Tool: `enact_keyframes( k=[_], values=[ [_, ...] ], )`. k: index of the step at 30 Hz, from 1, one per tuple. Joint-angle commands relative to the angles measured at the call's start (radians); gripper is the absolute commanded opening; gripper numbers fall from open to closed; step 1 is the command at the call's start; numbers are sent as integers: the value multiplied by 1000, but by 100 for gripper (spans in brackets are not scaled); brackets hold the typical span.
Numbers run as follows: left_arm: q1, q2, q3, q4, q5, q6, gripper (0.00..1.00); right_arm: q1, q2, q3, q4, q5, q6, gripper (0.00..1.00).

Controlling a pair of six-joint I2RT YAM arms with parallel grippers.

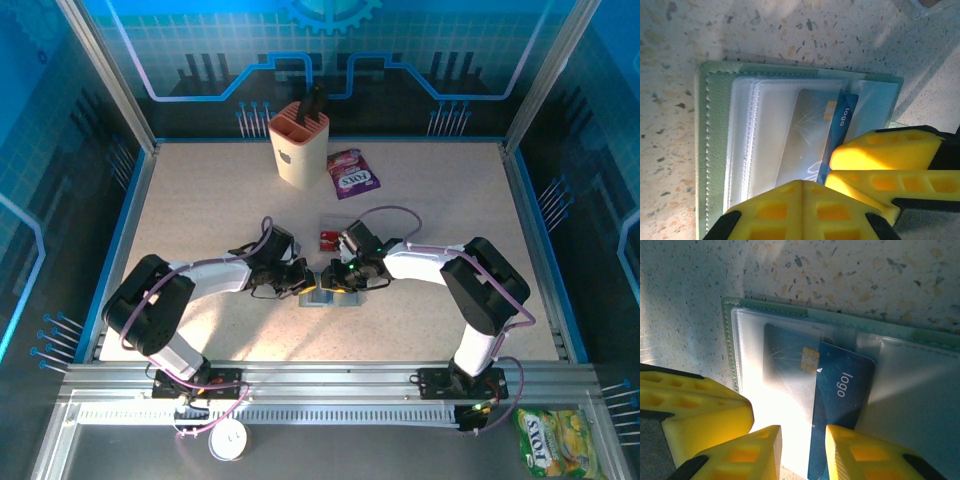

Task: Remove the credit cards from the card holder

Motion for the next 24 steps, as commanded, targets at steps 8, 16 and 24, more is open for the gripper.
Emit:
enact_keyframes(
  k=[8, 16, 24],
  values=[
    [-6, 3, 15, -38, -21, -5, 6, -14, 0, 21, 3, -11, -23, 31],
    [-5, 3, 15, -49, -28, 0, 6, -21, 11, 26, 6, -13, -30, 31],
    [-7, 19, 14, -47, -21, -2, 6, -26, 11, 34, 17, -36, -37, 31]
  ],
)
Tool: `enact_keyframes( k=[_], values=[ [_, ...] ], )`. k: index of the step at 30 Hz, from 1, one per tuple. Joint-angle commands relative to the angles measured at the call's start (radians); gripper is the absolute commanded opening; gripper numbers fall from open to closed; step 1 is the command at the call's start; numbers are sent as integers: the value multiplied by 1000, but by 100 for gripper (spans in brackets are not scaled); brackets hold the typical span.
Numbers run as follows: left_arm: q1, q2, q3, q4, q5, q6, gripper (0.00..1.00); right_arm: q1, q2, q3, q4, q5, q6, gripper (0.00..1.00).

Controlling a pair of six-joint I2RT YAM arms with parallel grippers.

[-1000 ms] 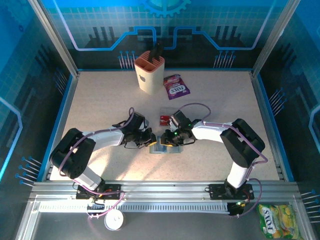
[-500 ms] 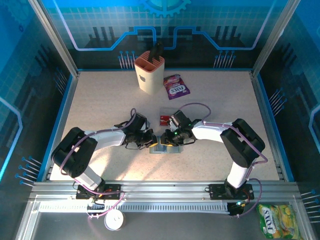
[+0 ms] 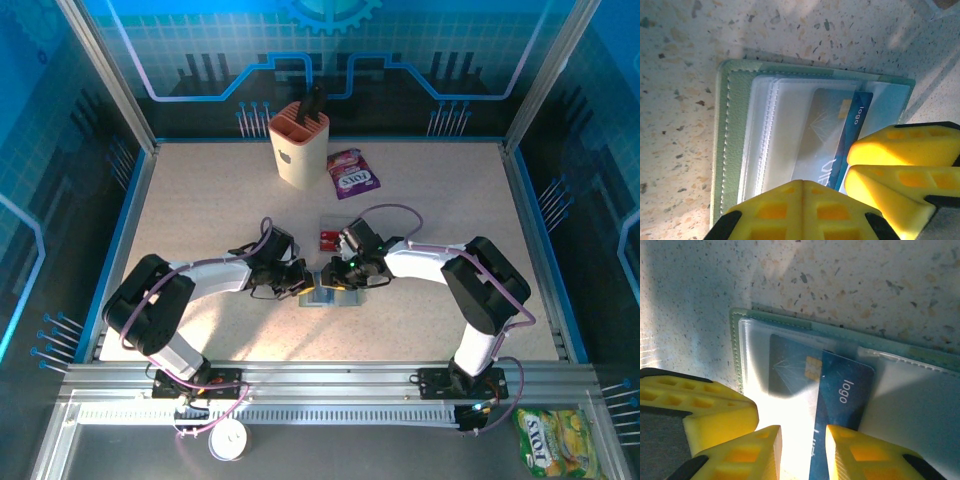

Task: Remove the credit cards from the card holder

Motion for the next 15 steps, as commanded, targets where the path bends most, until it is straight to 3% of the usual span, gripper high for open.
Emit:
enact_keyframes(
  k=[1, 15],
  values=[
    [-6, 18, 15, -22, -4, -2, 6, -11, 11, 27, 12, -33, -17, 31],
    [-10, 38, 18, -46, -19, 2, 5, -36, -70, -2, -47, -3, -30, 31]
  ],
)
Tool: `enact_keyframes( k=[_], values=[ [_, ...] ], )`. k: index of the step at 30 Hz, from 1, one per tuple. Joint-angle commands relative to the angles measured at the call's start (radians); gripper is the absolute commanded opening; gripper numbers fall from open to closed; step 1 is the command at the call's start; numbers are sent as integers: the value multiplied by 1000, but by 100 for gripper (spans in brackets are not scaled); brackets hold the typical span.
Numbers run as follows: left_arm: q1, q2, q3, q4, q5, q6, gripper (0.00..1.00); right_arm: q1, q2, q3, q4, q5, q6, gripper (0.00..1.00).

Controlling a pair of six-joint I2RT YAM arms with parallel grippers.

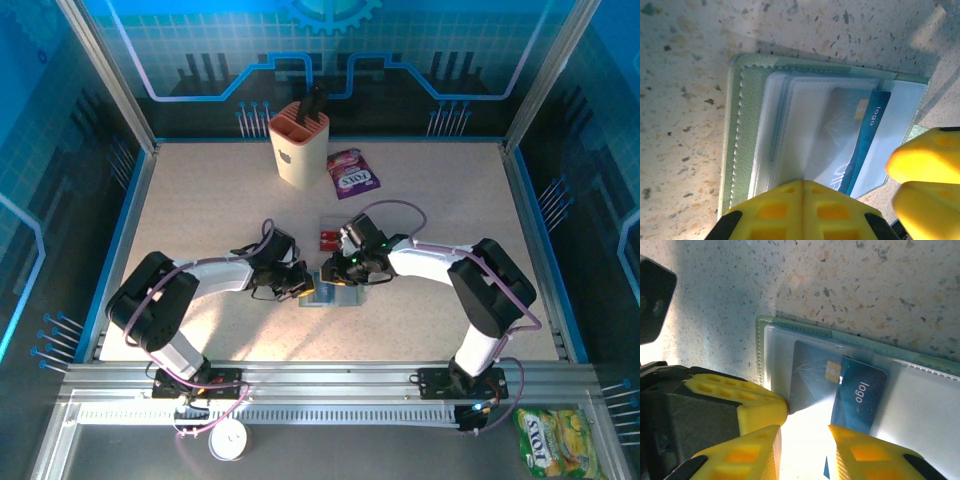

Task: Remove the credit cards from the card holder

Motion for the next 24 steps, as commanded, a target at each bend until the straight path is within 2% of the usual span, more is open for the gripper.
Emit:
enact_keyframes(
  k=[1, 24],
  values=[
    [-6, 15, 19, -48, -21, 1, 5, -20, -37, -15, -39, 16, -21, 31],
    [-5, 27, 20, -46, -18, -2, 4, -31, 44, -47, -1, -33, -4, 32]
  ],
)
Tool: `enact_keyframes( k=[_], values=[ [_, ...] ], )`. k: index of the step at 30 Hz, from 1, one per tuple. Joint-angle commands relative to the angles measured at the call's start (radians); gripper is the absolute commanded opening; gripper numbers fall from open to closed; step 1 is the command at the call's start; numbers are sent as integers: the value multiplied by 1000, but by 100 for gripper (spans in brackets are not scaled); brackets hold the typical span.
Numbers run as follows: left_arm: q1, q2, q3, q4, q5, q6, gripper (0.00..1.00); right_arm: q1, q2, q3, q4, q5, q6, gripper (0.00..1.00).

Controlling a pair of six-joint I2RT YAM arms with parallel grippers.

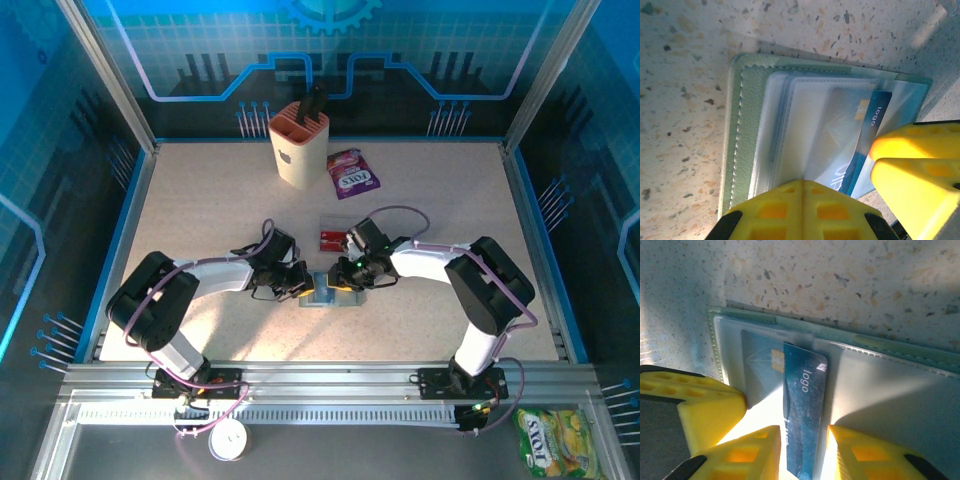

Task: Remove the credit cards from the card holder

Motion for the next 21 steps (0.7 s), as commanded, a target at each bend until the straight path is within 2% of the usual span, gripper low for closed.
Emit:
enact_keyframes(
  k=[1, 14, 21],
  values=[
    [-6, 26, 17, -47, -19, -2, 4, -6, 19, -3, 7, -29, 3, 31],
    [-5, 30, 17, -46, -16, -1, 4, -5, 18, -6, 79, -79, 45, 29],
    [-5, 32, 17, -44, -14, -1, 4, -4, 11, -10, 81, -74, 45, 23]
  ],
)
